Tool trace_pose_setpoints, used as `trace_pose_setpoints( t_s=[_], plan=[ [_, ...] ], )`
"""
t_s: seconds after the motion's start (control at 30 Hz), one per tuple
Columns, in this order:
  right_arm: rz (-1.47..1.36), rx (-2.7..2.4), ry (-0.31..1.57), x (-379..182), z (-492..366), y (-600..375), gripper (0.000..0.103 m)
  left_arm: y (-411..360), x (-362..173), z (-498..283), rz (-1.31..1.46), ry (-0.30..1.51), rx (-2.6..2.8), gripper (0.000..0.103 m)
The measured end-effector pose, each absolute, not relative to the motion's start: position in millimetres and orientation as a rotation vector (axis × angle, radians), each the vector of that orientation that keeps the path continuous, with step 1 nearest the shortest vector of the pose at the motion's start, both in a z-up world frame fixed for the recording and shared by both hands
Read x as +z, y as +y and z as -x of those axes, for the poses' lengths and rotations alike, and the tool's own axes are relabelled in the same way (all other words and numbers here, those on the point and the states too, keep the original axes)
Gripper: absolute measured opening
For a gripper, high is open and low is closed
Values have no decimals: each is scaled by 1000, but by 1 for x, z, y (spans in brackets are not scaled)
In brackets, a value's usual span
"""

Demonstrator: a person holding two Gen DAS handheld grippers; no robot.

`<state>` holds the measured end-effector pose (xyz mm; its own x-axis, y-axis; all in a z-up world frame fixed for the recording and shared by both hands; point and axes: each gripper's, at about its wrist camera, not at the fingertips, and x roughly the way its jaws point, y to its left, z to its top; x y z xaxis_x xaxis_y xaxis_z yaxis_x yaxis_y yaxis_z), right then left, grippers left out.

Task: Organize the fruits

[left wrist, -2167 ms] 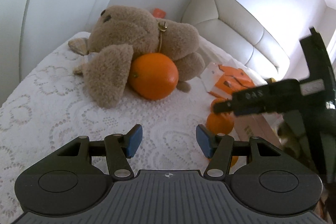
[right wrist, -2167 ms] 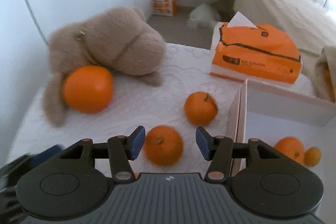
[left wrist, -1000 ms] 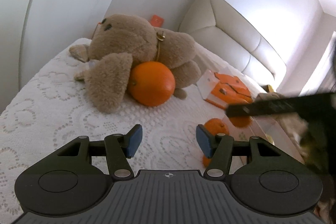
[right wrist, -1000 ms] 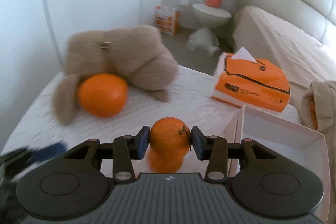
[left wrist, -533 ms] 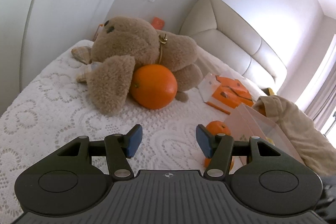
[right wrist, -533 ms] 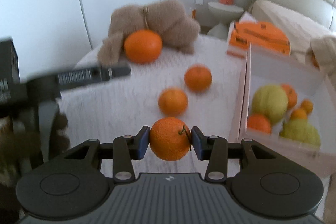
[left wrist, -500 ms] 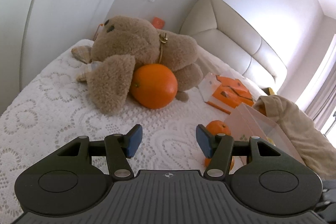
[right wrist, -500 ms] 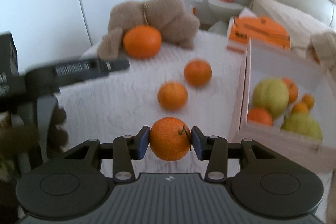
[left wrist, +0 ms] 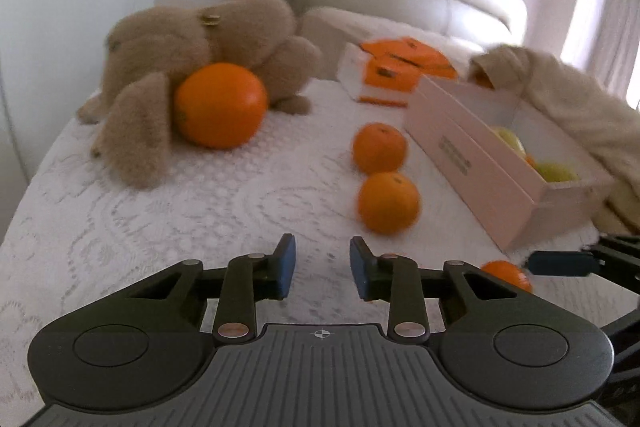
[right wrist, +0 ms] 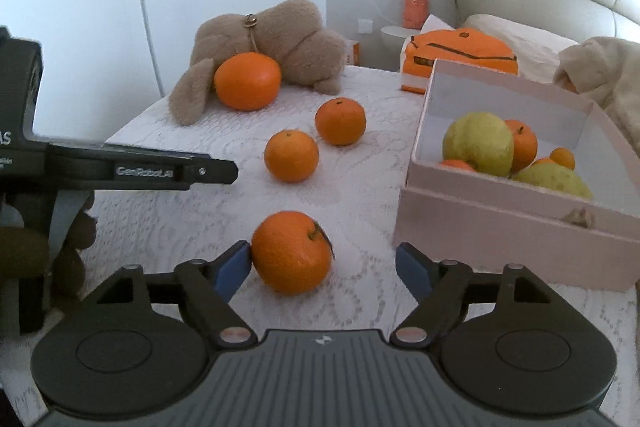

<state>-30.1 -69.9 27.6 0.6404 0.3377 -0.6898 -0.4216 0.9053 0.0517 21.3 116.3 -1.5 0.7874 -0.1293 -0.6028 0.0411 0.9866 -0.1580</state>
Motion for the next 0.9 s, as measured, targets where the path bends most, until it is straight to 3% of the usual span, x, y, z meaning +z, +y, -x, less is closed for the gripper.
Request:
trace_pose_setpoints(
  t_s=[0.3, 0.53, 0.9],
  plan=[
    [110, 471, 787, 22, 33, -72, 83, 90, 2, -35, -55, 735, -132, 33],
    [125, 479, 787, 21, 34, -71, 86, 112, 4, -37, 175, 816, -384, 31],
    [152, 479, 789, 20, 34, -68, 89, 117, 18, -30, 136, 710, -156, 28]
  ],
)
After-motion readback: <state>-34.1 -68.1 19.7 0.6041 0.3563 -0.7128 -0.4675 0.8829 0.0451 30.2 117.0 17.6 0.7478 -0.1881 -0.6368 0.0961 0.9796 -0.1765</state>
